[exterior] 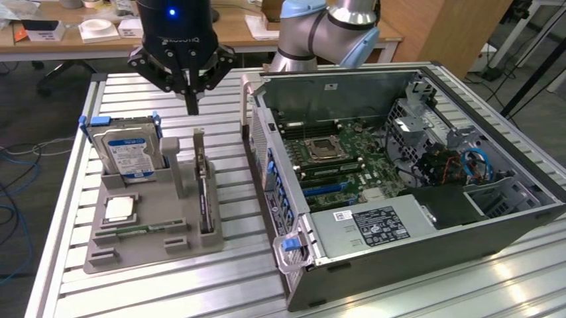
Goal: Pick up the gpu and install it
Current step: 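Pick up the gpu and move the gpu toward the slot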
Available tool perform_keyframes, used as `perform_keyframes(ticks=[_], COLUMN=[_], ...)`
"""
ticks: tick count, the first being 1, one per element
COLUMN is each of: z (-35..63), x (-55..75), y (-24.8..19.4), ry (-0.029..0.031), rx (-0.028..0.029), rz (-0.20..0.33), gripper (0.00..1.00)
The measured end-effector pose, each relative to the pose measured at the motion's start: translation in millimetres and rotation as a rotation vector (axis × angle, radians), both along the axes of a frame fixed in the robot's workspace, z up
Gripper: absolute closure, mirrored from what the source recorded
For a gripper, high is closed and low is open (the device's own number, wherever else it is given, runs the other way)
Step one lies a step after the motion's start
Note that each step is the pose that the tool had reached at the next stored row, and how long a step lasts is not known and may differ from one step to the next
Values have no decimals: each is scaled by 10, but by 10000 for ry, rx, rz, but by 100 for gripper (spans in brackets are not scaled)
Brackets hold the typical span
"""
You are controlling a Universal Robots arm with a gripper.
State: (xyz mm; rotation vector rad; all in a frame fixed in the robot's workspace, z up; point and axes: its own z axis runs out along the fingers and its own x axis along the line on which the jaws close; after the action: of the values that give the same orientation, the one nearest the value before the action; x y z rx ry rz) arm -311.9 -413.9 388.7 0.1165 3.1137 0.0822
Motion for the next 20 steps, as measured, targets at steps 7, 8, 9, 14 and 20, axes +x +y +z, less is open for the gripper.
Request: perform_keyframes(ticks=[7, 8, 9, 14, 20], z=[-5, -7, -8, -24, -44], x=[0, 0, 0, -2, -7], y=[-92, -108, -123, -176, -226], ry=[0, 0, -1, 0, 0], rx=[0, 0, 1, 0, 0], rz=[0, 0, 0, 0, 0], gripper=[89, 89, 89, 89, 89])
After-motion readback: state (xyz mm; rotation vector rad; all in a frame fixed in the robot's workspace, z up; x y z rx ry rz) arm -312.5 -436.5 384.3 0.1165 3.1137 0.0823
